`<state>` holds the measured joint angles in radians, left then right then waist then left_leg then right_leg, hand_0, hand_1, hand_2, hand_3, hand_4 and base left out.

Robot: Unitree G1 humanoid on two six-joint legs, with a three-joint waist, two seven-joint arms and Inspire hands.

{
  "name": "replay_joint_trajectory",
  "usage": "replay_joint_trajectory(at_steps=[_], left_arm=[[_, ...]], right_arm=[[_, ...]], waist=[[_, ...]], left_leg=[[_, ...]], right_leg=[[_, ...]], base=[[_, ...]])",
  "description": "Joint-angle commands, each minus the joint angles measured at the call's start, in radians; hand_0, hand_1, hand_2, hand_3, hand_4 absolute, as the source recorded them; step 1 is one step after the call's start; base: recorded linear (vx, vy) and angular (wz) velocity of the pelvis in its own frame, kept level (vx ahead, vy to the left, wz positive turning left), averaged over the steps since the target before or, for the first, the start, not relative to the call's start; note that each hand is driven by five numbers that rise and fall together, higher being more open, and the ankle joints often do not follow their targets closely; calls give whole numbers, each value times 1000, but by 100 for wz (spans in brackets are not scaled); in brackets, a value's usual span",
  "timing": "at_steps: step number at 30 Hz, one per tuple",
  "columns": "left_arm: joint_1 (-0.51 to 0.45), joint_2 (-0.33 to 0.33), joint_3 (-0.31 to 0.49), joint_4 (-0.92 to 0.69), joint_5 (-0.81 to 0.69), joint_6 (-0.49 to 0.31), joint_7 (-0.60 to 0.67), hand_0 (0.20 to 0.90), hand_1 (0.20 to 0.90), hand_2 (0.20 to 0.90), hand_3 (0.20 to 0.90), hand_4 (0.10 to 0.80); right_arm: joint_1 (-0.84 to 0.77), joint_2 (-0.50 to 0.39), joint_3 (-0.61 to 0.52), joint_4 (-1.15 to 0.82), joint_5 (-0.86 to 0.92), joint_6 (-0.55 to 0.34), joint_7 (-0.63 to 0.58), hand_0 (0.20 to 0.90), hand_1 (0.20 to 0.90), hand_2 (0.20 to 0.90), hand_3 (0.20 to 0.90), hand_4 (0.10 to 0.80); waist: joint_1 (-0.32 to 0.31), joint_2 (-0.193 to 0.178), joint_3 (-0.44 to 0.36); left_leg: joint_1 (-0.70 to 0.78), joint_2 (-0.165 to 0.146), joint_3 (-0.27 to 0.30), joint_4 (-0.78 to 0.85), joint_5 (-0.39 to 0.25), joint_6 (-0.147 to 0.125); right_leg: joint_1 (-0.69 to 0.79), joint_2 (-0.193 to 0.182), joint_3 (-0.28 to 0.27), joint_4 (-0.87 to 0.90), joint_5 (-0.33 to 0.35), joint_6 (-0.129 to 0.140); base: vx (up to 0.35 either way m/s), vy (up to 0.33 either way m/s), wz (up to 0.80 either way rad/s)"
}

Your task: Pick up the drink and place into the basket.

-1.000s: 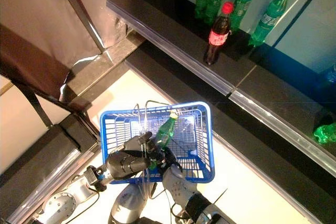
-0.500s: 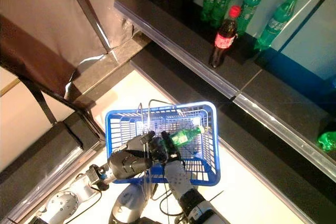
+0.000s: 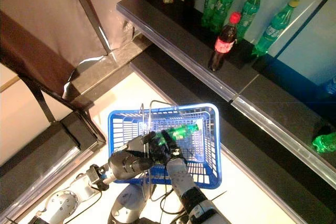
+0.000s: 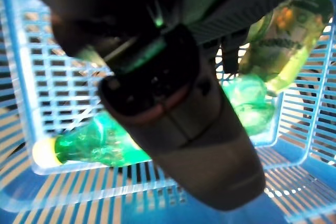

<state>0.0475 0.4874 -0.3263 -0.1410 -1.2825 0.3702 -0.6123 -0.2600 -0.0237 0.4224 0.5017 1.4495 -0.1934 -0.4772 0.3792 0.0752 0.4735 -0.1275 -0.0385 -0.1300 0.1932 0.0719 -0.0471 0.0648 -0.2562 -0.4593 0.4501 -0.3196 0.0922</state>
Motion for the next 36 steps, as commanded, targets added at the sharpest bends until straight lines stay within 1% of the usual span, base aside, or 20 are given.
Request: replay_joint_trajectory(at_steps=[1,2,3,4,10,11,16,18,20,21,24,25,26,27,28,31,32,33,34,36], left_arm=[[8,-125,31,-356,-203,-63,-179,300,300,300,200,100],[19,-122,45,-361,-192,-83,-191,300,300,300,200,100],[21,-120,49,-363,-191,-86,-192,300,300,300,200,100],[27,-117,57,-370,-188,-97,-191,300,300,300,200,100],[57,-112,85,-378,-184,-116,-194,300,300,300,200,100],[78,-111,97,-385,-181,-125,-198,300,300,300,200,100],[117,-87,128,-399,-201,-141,-192,300,300,300,200,100],[142,-72,149,-394,-205,-150,-186,300,300,300,200,100],[151,-66,156,-391,-203,-155,-184,300,300,300,200,100],[165,-58,165,-386,-202,-164,-185,300,300,300,200,100],[185,-52,173,-378,-197,-182,-179,300,300,300,200,100],[195,-53,173,-367,-189,-198,-158,300,300,300,200,100],[194,-54,172,-367,-189,-198,-158,300,300,300,200,100],[202,-56,172,-349,-176,-218,-132,300,300,300,200,100],[202,-56,172,-349,-176,-218,-132,300,300,300,200,100],[214,-57,171,-317,-131,-263,-72,300,300,300,200,100],[223,-63,170,-279,-118,-300,16,300,300,300,200,100],[227,-66,174,-268,-117,-304,32,300,300,300,200,100],[240,-72,188,-239,-117,-320,92,300,300,300,200,100],[256,-85,206,-190,-96,-341,115,300,300,300,200,100]], right_arm=[[1,16,30,-179,-125,2,39,900,900,900,900,800],[42,-13,35,-276,-133,4,76,900,900,900,900,800],[49,-20,35,-291,-137,2,86,900,900,900,900,800],[74,-45,38,-350,-142,-5,99,900,900,900,900,800],[164,-116,38,-501,-194,-21,154,900,900,900,900,800],[213,-151,27,-575,-206,-6,179,900,900,900,900,800],[289,-234,0,-714,-234,46,246,900,900,900,900,800],[332,-284,-11,-782,-268,73,307,900,900,900,900,800],[346,-304,-15,-808,-270,81,323,900,900,900,900,800],[367,-332,-22,-843,-276,97,365,900,900,900,900,800],[399,-376,-29,-892,-306,128,417,900,900,900,900,800],[410,-399,-37,-911,-317,147,462,900,900,900,900,800],[410,-399,-37,-911,-317,147,462,900,900,900,900,800],[421,-417,-40,-925,-323,160,503,900,900,900,900,800],[421,-418,-40,-925,-323,160,503,900,900,900,900,800],[436,-439,-47,-941,-359,154,523,900,900,900,900,800],[449,-456,-62,-944,-382,152,539,900,900,900,900,800],[455,-459,-67,-945,-385,153,545,900,900,900,900,800],[474,-463,-84,-942,-407,151,548,900,900,900,900,800],[499,-461,-107,-927,-428,162,547,900,900,900,900,800]], waist=[[-14,-14,-145],[-25,-24,-141],[-26,-25,-141],[-32,-30,-139],[-54,-45,-143],[-67,-52,-143],[-92,-71,-151],[-107,-82,-156],[-112,-85,-157],[-121,-91,-161],[-139,-98,-169],[-151,-102,-176],[-152,-101,-179],[-163,-104,-189],[-163,-104,-189],[-177,-108,-204],[-194,-110,-218],[-199,-111,-222],[-211,-113,-233],[-232,-118,-249]], left_leg=[[-17,-12,-22,57,-43,19],[-17,-7,-12,56,-44,21],[-18,-6,-10,55,-44,21],[-18,-4,-4,55,-44,23],[-14,7,18,51,-45,26],[-12,14,31,50,-45,27],[1,25,54,44,-45,25],[11,33,66,41,-47,23],[15,35,71,40,-48,22],[21,39,79,38,-49,21],[32,46,94,32,-49,18],[43,50,104,23,-48,17],[41,51,102,21,-45,17],[53,55,112,10,-45,14],[53,55,112,9,-45,14],[68,62,125,-5,-45,11],[87,69,141,-24,-43,10],[91,70,144,-29,-43,9],[100,74,155,-42,-42,8],[113,82,174,-65,-40,6]], right_leg=[[-17,49,-20,-99,213,-42],[-20,50,-16,-101,215,-38],[-20,50,-16,-101,215,-37],[-21,50,-14,-103,217,-35],[-23,52,-7,-107,220,-27],[-23,56,-1,-106,219,-26],[-14,65,12,-114,220,-22],[-10,69,20,-119,220,-20],[-9,70,23,-120,220,-19],[-7,74,31,-123,220,-18],[-5,80,48,-131,221,-16],[1,83,58,-143,223,-15],[0,84,57,-147,227,-15],[5,86,66,-157,228,-12],[5,86,67,-158,229,-12],[9,86,81,-172,233,-6],[13,87,98,-188,237,-2],[14,87,103,-193,238,-1],[15,88,116,-206,243,3],[14,90,137,-227,249,7]], base=[[-18,-25,-4],[0,0,0],[0,0,0],[0,0,0],[4,-7,-2],[17,-22,-3],[32,-27,-12],[33,-31,-6],[0,0,0],[0,0,0],[6,-1,-9],[-2,6,-22],[2,13,-30],[3,9,-20],[0,11,-12],[-7,8,-13],[-10,14,-17],[-39,12,-30],[-47,1,-27],[-81,-16,-19]])
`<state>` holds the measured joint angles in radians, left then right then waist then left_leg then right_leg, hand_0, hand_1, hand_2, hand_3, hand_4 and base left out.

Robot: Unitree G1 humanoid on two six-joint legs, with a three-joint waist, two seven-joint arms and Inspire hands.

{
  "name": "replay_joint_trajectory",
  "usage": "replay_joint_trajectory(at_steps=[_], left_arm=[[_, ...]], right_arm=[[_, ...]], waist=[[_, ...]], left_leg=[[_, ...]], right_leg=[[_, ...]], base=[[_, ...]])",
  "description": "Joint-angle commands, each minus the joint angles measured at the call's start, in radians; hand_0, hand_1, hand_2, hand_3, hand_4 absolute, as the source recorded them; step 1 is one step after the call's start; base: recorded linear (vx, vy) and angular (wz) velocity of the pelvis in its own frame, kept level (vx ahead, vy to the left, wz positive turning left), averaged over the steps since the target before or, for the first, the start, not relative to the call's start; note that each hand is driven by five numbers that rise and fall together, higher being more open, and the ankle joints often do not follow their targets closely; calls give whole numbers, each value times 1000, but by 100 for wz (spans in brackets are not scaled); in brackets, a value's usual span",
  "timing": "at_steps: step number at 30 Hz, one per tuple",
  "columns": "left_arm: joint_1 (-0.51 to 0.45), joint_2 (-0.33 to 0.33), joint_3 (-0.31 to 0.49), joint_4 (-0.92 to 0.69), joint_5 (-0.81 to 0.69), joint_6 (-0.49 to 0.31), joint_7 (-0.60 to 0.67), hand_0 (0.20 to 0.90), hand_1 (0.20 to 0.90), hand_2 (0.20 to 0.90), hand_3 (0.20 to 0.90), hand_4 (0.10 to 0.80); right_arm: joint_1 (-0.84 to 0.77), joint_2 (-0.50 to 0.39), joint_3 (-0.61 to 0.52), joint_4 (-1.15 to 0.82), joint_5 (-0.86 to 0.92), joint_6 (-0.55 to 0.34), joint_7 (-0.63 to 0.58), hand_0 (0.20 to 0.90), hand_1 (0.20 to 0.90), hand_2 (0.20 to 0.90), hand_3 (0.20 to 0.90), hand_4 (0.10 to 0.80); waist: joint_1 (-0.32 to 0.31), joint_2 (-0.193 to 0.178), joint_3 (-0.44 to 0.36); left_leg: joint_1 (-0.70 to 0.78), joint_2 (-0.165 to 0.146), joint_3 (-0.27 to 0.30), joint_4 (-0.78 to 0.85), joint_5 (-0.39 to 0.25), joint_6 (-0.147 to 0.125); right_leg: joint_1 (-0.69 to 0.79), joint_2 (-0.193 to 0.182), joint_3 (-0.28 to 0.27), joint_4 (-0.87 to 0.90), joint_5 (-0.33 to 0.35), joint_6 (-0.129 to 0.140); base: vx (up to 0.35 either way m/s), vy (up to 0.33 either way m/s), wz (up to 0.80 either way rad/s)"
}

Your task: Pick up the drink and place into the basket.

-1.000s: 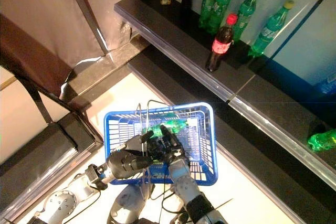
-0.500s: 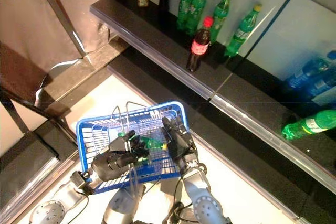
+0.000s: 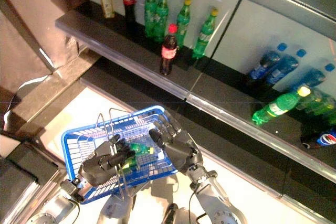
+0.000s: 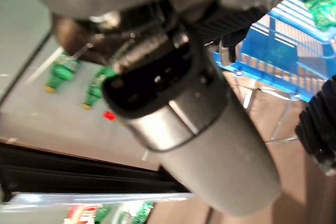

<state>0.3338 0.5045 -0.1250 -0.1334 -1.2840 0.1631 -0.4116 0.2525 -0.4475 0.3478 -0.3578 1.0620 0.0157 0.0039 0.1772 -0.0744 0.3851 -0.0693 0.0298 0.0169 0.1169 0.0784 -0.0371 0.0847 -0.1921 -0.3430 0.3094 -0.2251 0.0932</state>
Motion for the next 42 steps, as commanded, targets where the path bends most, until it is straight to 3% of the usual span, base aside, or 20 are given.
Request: replay_joint_trajectory(at_steps=[1,5,7,10,15,17,20,22,23,25,26,27,29,32,34,36,38,40,42], left_arm=[[-29,-102,5,-187,-89,-142,-84,300,300,300,200,100],[-16,-117,10,-85,-41,-226,-20,300,300,300,200,100],[-23,-141,34,34,-4,-274,54,300,300,300,200,100],[-33,-152,47,100,4,-303,94,300,300,300,200,100],[-71,-196,90,323,74,-381,147,300,300,300,200,100],[-102,-219,114,420,79,-396,167,300,300,300,200,100],[-127,-240,132,493,90,-404,180,300,300,300,200,100],[-159,-276,155,618,106,-412,189,300,300,300,200,100],[-169,-289,162,657,118,-414,205,300,300,300,200,100],[-182,-326,183,750,126,-419,262,300,300,300,200,100],[-183,-339,199,791,126,-429,250,300,300,300,200,100],[-182,-361,226,858,135,-437,263,300,300,300,200,100],[-184,-370,241,924,130,-435,251,300,300,300,200,100],[-187,-366,245,1029,213,-429,255,300,300,300,200,100],[-191,-354,241,1075,249,-425,291,300,300,300,200,100],[-192,-343,255,1127,268,-432,300,300,300,300,200,100],[-189,-338,280,1142,257,-436,319,300,300,300,200,100],[-194,-329,278,1154,257,-431,309,300,300,300,200,100],[-207,-323,274,1156,280,-419,313,300,300,300,200,100]], right_arm=[[-10,-36,-34,-61,-46,-46,68,900,900,900,900,800],[33,-36,-78,18,-113,-20,63,900,900,900,900,800],[64,-16,-115,118,-230,-13,50,900,900,900,900,800],[73,-16,-132,163,-291,-9,26,900,900,900,900,800],[65,5,-155,378,-476,3,-70,900,900,900,900,800],[45,7,-158,520,-583,-1,-122,900,900,900,900,800],[29,22,-162,616,-572,18,-127,900,900,900,900,800],[3,50,-159,752,-665,15,-163,900,900,900,900,800],[-10,60,-158,802,-678,23,-173,900,900,900,900,800],[-44,93,-161,934,-731,24,-176,900,900,900,900,800],[-54,98,-161,977,-746,12,-165,900,900,900,900,800],[-76,111,-162,1044,-762,21,-166,900,900,900,900,800],[-91,130,-171,1120,-781,14,-168,900,900,900,900,800],[-105,165,-181,1231,-791,-10,-199,900,900,900,900,800],[-106,185,-184,1283,-779,-33,-203,900,900,900,900,800],[-110,199,-181,1306,-797,-46,-190,900,900,900,900,800],[-118,210,-171,1313,-832,-25,-190,900,900,900,900,800],[-115,222,-166,1346,-858,-51,-199,900,900,900,900,800],[-125,232,-162,1372,-860,-66,-213,900,900,900,900,800]], waist=[[-33,31,-164],[-81,25,-198],[-118,20,-224],[-136,18,-233],[-171,23,-243],[-180,29,-235],[-187,35,-223],[-196,29,-212],[-196,20,-208],[-182,7,-210],[-173,5,-212],[-157,8,-219],[-154,16,-232],[-153,24,-250],[-159,34,-260],[-159,35,-261],[-150,40,-265],[-150,47,-267],[-147,51,-270]], left_leg=[[58,16,32,6,-45,-5],[84,39,84,-56,-29,-12],[97,58,126,-90,-19,-21],[102,69,139,-104,-14,-28],[98,118,168,-138,26,-63],[69,155,173,-143,61,-86],[44,178,167,-129,97,-97],[16,147,168,-18,59,-83],[10,111,157,44,13,-66],[-15,-11,97,176,-83,-22],[-19,-55,61,211,-104,-9],[-24,-128,8,239,-127,11],[-6,-160,2,217,-140,24],[65,-154,3,96,-186,48],[98,-129,12,21,-171,49],[120,-127,9,-15,-167,52],[135,-113,32,-48,-157,50],[141,-103,29,-62,-155,59],[149,-93,31,-73,-149,58]], right_leg=[[-6,26,26,-91,156,6],[-8,34,73,-148,178,10],[-13,46,107,-190,194,8],[-15,56,124,-208,199,3],[-11,105,156,-238,191,-28],[-13,133,175,-248,185,-50],[-17,156,193,-252,184,-65],[-21,156,195,-261,194,-76],[-20,145,195,-268,202,-75],[-22,128,209,-295,229,-70],[-23,128,218,-301,236,-67],[-30,137,242,-306,248,-61],[-37,148,254,-309,256,-53],[-38,155,256,-301,251,-41],[-48,175,247,-256,223,-43],[-59,178,219,-221,212,-37],[-60,146,184,-217,215,-25],[-59,124,210,-219,218,-18],[-61,66,216,-232,264,18]], base=[[-121,-25,-18],[-123,-36,-44],[-199,-111,-46],[-148,-106,-43],[-183,-176,-35],[-213,-210,-23],[-154,-147,-15],[-211,-212,-14],[-123,-119,-6],[-106,-110,-14],[-44,-61,-59],[-11,-26,-73],[-2,5,-102],[58,54,-54],[18,-14,-61],[27,-75,-47],[-7,-202,-56],[-34,-247,-99],[-16,-304,-46]])
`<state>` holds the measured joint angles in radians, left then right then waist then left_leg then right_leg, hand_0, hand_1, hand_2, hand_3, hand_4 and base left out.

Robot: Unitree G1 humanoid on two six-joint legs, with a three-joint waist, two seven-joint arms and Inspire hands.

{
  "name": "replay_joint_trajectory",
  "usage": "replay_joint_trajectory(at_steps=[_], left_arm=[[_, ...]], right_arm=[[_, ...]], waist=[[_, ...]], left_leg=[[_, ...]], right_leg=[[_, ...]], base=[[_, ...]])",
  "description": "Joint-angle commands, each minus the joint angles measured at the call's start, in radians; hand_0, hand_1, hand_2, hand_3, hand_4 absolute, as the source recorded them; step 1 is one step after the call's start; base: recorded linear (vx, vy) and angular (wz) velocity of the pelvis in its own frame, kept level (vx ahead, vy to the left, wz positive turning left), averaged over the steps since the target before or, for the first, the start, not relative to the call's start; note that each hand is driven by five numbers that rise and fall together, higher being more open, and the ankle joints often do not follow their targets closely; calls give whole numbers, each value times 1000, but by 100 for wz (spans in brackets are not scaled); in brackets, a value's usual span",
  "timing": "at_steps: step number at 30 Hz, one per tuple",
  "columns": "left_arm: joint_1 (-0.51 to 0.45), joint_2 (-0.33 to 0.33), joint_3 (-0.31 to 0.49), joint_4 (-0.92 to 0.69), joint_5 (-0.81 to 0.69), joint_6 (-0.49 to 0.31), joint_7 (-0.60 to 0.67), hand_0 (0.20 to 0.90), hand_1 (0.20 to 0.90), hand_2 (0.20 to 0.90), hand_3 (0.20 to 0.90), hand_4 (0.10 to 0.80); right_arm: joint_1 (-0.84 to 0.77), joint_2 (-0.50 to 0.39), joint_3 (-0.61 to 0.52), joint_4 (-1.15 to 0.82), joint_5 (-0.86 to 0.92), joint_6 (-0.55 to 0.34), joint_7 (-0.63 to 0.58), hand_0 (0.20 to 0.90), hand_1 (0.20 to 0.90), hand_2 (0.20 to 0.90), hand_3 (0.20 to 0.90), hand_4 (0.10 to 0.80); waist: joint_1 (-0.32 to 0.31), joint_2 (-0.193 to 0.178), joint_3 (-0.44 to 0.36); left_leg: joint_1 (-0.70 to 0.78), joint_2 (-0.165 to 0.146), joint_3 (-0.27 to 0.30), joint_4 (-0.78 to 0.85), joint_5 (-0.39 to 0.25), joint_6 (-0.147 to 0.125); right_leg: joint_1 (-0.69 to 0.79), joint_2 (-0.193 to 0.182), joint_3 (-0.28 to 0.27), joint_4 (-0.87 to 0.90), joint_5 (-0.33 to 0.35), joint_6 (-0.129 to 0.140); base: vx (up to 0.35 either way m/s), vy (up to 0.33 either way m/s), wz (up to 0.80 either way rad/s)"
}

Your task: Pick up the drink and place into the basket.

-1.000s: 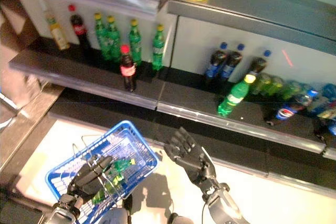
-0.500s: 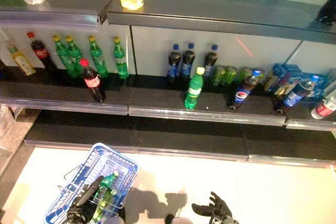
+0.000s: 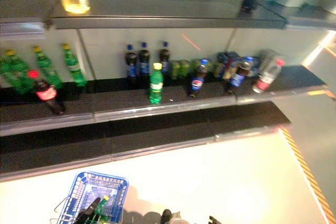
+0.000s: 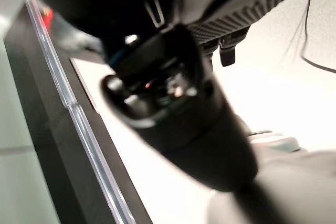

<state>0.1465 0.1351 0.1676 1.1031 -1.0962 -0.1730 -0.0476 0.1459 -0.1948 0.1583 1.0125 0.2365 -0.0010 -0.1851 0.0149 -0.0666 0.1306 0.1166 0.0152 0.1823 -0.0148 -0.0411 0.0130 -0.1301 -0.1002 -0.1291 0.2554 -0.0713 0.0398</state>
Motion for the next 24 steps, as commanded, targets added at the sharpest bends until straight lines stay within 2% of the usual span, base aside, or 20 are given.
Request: replay_joint_trajectory(at_steps=[1,2,3,4,5,6,8,9,10,12,13,14,15,16,17,18,19,20,23,24], left_arm=[[-26,52,-22,-79,93,-79,-44,300,300,300,200,100],[-29,56,-23,-79,94,-77,-40,300,300,300,200,100],[-35,63,-23,-84,80,-76,-25,300,300,300,200,100],[-36,69,-17,-95,72,-70,-12,300,300,300,200,100],[-36,78,-11,-117,49,-67,7,300,300,300,200,100],[-37,80,-11,-123,44,-67,11,300,300,300,200,100],[-43,87,-10,-145,27,-84,36,300,300,300,200,100],[-46,79,-5,-155,-10,-89,47,300,300,300,200,100],[-45,77,2,-161,-25,-88,48,300,300,300,200,100],[-44,72,10,-161,-28,-94,49,300,300,300,200,100],[-42,59,19,-150,-37,-108,41,300,300,300,200,100],[-39,56,22,-145,-48,-107,32,300,300,300,200,100],[-35,52,21,-144,-55,-107,26,300,300,300,200,100],[-33,50,21,-144,-55,-106,20,300,300,300,200,100],[-28,44,20,-142,-55,-108,9,300,300,300,200,100],[-13,32,9,-134,-48,-111,-13,300,300,300,200,100],[-5,30,4,-122,-42,-114,-18,300,300,300,200,100],[-2,28,3,-116,-41,-117,-19,300,300,300,200,100],[11,21,-4,-108,-36,-130,-4,300,300,300,200,100],[10,21,-4,-108,-41,-134,2,300,300,300,200,100]], right_arm=[[-29,-18,27,18,-16,-51,-23,900,900,900,900,800],[-34,-17,26,23,-8,-47,-24,900,900,900,900,800],[-45,-16,26,28,-24,-36,-26,900,900,900,900,800],[-50,-18,30,23,-42,-27,-26,900,900,900,900,800],[-61,-26,48,11,-74,-12,-16,900,900,900,900,800],[-63,-29,55,5,-78,-8,-12,900,900,900,900,800],[-77,-41,90,-24,-83,21,7,900,900,900,900,800],[-79,-53,111,-51,-82,40,4,900,900,900,900,800],[-80,-60,125,-66,-72,42,7,900,900,900,900,800],[-82,-64,136,-77,-45,42,8,900,900,900,900,800],[-81,-62,138,-75,-35,32,21,900,900,900,900,800],[-82,-62,138,-65,-51,17,23,900,900,900,900,800],[-85,-66,141,-57,-57,7,22,900,900,900,900,800],[-87,-67,143,-53,-59,1,21,900,900,900,900,800],[-92,-72,145,-48,-57,-4,22,900,900,900,900,800],[-107,-80,146,-46,-46,-9,22,900,900,900,900,800],[-119,-81,147,-43,-48,-11,22,900,900,900,900,800],[-125,-81,149,-40,-51,-10,22,900,900,900,900,800],[-147,-81,173,-61,-65,18,10,900,900,900,900,800],[-146,-78,184,-89,-68,35,2,900,900,900,900,800]], waist=[[16,48,-12],[17,51,-13],[16,53,-14],[19,56,-9],[26,56,-6],[28,55,-5],[33,36,-1],[35,27,11],[41,14,19],[48,-1,31],[55,-22,54],[63,-31,62],[75,-34,67],[79,-34,69],[89,-34,70],[110,-21,77],[122,-9,77],[126,-6,78],[165,30,76],[178,45,70]], left_leg=[[-29,-64,-128,55,-29,2],[-27,-54,-123,55,-29,-3],[-21,-32,-107,51,-30,-15],[-11,-14,-93,50,-32,-24],[-5,19,-70,56,-35,-43],[-7,28,-66,62,-37,-48],[-21,89,-46,113,-44,-75],[-55,135,-58,195,2,-90],[-95,159,-68,258,51,-98],[-128,172,-79,324,75,-91],[-168,178,-69,438,88,-65],[-194,147,-89,486,61,-45],[-212,90,-108,503,39,-24],[-219,72,-114,511,28,-15],[-235,19,-123,510,21,-2],[-265,-47,-116,489,36,6],[-282,-82,-121,444,58,3],[-286,-92,-124,433,61,3],[-337,-151,-122,287,144,-23],[-367,-153,-45,223,183,-37]], right_leg=[[156,-58,5,-192,129,90],[154,-76,3,-201,139,97],[147,-112,-10,-213,167,111],[151,-123,-22,-219,169,118],[157,-126,-55,-223,158,122],[159,-127,-59,-224,154,120],[159,-91,-73,-207,115,90],[158,-51,-70,-187,86,54],[160,-29,-74,-187,77,33],[168,-9,-79,-189,73,15],[186,21,-81,-187,64,-15],[194,30,-78,-189,65,-21],[198,35,-70,-191,67,-22],[200,37,-67,-191,67,-22],[202,42,-64,-192,69,-22],[225,70,-58,-199,66,-23],[237,92,-50,-205,60,-21],[242,98,-45,-207,57,-20],[274,159,-28,-207,33,-20],[295,188,-46,-200,15,-24]], base=[[-9,-346,-6],[-2,-428,-19],[6,-396,-31],[3,-576,-56],[-1,-450,-57],[-10,-634,-71],[-5,-701,-56],[-21,-725,-39],[-25,-672,-31],[6,-491,-51],[49,-555,-75],[71,-595,-42],[69,-321,-28],[58,-193,-18],[153,-298,-52],[235,-344,-75],[252,-327,-75],[245,-222,-56],[330,-232,-45],[398,-246,-64]])
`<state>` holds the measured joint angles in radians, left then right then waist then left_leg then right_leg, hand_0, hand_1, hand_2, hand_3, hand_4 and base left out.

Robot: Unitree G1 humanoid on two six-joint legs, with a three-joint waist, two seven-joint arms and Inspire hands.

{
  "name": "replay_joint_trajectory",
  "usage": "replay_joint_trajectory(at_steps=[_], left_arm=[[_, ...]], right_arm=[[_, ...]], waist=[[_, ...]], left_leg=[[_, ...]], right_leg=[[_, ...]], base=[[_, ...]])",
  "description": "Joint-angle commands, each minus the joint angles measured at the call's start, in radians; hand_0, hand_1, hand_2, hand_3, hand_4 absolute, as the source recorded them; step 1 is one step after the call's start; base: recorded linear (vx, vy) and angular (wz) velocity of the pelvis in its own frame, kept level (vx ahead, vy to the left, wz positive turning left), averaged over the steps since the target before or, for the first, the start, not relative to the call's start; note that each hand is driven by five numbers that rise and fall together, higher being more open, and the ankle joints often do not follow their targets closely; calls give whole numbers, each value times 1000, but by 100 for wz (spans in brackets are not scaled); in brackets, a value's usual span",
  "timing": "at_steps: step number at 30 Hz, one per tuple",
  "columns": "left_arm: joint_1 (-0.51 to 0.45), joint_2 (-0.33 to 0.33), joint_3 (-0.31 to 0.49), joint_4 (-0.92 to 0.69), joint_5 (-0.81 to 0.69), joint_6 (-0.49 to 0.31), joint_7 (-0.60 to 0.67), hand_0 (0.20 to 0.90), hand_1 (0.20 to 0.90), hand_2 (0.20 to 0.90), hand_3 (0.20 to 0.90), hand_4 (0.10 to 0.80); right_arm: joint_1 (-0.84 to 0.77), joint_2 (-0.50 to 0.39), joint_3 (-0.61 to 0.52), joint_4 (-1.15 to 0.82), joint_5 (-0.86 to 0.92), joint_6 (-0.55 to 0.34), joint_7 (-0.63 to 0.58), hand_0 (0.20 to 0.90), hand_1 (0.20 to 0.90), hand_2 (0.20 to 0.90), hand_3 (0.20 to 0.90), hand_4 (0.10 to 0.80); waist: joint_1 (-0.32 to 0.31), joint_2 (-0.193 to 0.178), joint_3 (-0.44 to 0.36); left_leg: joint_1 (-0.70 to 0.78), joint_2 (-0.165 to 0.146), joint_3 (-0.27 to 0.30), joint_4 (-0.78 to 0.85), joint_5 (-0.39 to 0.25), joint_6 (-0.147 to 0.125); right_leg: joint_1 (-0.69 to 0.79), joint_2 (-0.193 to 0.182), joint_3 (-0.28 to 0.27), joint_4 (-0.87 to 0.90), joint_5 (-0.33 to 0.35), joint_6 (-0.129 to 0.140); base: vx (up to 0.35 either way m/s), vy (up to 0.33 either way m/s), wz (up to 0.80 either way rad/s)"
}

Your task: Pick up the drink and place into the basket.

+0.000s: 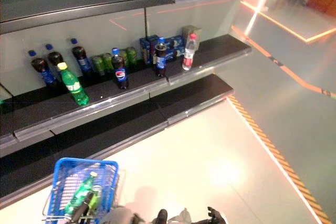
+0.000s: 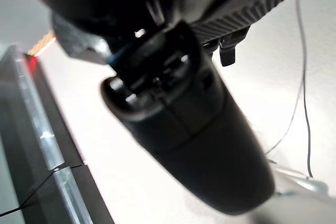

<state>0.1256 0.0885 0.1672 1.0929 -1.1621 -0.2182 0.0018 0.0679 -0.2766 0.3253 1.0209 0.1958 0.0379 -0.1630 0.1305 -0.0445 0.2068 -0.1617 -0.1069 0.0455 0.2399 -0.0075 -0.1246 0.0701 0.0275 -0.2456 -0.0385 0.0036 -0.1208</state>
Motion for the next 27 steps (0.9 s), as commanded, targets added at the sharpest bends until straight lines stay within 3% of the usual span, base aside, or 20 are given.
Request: replay_joint_trajectory(at_steps=[1,2,4,6,7,8,9,11,12,13,14,16,17,18,20,21,22,23,24,27], left_arm=[[30,68,-2,-100,27,-87,-46,300,300,300,200,100],[30,74,-2,-106,22,-87,-32,300,300,300,200,100],[28,76,2,-108,19,-89,-18,300,300,300,200,100],[22,82,21,-103,11,-96,8,300,300,300,200,100],[17,88,41,-86,7,-99,10,300,300,300,200,100],[10,95,62,-69,-9,-105,0,300,300,300,200,100],[7,97,66,-67,-14,-105,-5,300,300,300,200,100],[-8,111,78,-58,-22,-99,-37,300,300,300,200,100],[-12,116,70,-63,-25,-96,-48,300,300,300,200,100],[-13,120,56,-73,-32,-91,-49,300,300,300,200,100],[-17,119,35,-86,-34,-88,-49,300,300,300,200,100],[-31,119,5,-97,-25,-79,-58,300,300,300,200,100],[-42,123,-9,-104,-19,-71,-63,300,300,300,200,100],[-64,132,-29,-110,-20,-55,-73,300,300,300,200,100],[-95,142,-56,-113,-29,-40,-82,300,300,300,200,100],[-110,144,-66,-124,-35,-33,-76,300,300,300,200,100],[-113,144,-68,-129,-42,-35,-72,300,300,300,200,100],[-105,140,-68,-157,-49,-35,-72,300,300,300,200,100],[-94,135,-70,-156,-48,-43,-74,300,300,300,200,100],[-81,104,-54,-150,-46,-68,-72,300,300,300,200,100]], right_arm=[[-67,4,18,-104,-26,-1,-21,900,900,900,900,800],[-56,6,24,-141,-25,21,-24,900,900,900,900,800],[-48,11,29,-160,-26,37,-26,900,900,900,900,800],[-45,25,42,-148,-37,40,-11,900,900,900,900,800],[-43,33,45,-130,-41,40,1,900,900,900,900,800],[-44,44,48,-109,-53,40,17,900,900,900,900,800],[-43,48,49,-103,-57,37,21,900,900,900,900,800],[-39,55,56,-80,-67,8,38,900,900,900,900,800],[-33,61,57,-79,-71,3,37,900,900,900,900,800],[-33,64,61,-72,-62,0,30,900,900,900,900,800],[-31,68,61,-65,-39,2,17,900,900,900,900,800],[-28,71,42,-53,-20,-11,-2,900,900,900,900,800],[-30,69,33,-48,-14,-23,-8,900,900,900,900,800],[-36,63,24,-46,7,-32,-24,900,900,900,900,800],[-42,58,16,-42,27,-36,-46,900,900,900,900,800],[-44,56,11,-40,19,-32,-47,900,900,900,900,800],[-45,56,9,-40,10,-30,-45,900,900,900,900,800],[-55,49,10,-46,-9,-18,-40,900,900,900,900,800],[-57,46,14,-57,-9,7,-43,900,900,900,900,800],[-59,29,14,-84,-9,36,-24,900,900,900,900,800]], waist=[[64,23,-7],[67,24,-18],[62,13,-30],[64,2,-48],[73,-12,-56],[78,-33,-61],[78,-36,-61],[80,-30,-69],[75,-29,-68],[69,-20,-73],[59,-18,-73],[34,1,-71],[16,12,-64],[-13,13,-44],[-48,14,-33],[-70,15,-21],[-75,15,-18],[-73,10,-11],[-63,0,-18],[-43,-23,-31]], left_leg=[[-92,-32,107,-37,153,99],[-105,-35,179,-58,159,98],[-89,-56,205,-71,120,102],[-49,-68,206,-94,71,146],[-29,-89,170,-102,46,167],[-2,-101,153,-104,16,200],[4,-102,149,-106,9,209],[44,-75,108,-137,2,227],[63,-70,87,-143,-1,230],[72,-52,74,-147,1,223],[83,-45,56,-148,1,217],[100,-25,14,-140,-4,211],[109,-12,-10,-134,-10,203],[135,-9,-52,-123,-41,201],[153,3,-100,-114,-80,192],[179,10,-136,-106,-117,184],[187,15,-145,-103,-127,181],[201,56,-166,-92,-140,163],[208,84,-172,-90,-137,140],[198,129,-147,-70,-111,100]], right_leg=[[99,62,68,96,-64,136],[112,81,48,111,-77,133],[125,86,43,140,-98,144],[116,108,36,203,-107,140],[127,112,51,276,-77,165],[115,111,70,387,36,227],[108,112,77,417,64,244],[57,126,93,605,193,312],[29,126,101,681,222,333],[-9,137,115,705,234,333],[-42,117,124,699,219,325],[-106,14,105,637,118,287],[-149,-40,102,564,103,270],[-214,-131,133,408,134,260],[-269,-194,202,253,164,259],[-279,-230,241,169,207,273],[-281,-236,249,156,218,278],[-266,-218,254,169,178,288],[-219,-201,222,157,122,282],[-154,-184,173,131,79,253]], base=[[460,-281,-56],[261,-156,-34],[414,-171,-15],[425,-185,-26],[444,-181,-35],[410,-136,-27],[305,-112,-7],[290,-152,23],[299,-192,58],[273,-201,54],[258,-203,71],[241,-245,84],[206,-389,104],[195,-447,156],[229,-454,164],[226,-386,155],[238,-513,155],[194,-503,116],[168,-472,108],[105,-389,72]])
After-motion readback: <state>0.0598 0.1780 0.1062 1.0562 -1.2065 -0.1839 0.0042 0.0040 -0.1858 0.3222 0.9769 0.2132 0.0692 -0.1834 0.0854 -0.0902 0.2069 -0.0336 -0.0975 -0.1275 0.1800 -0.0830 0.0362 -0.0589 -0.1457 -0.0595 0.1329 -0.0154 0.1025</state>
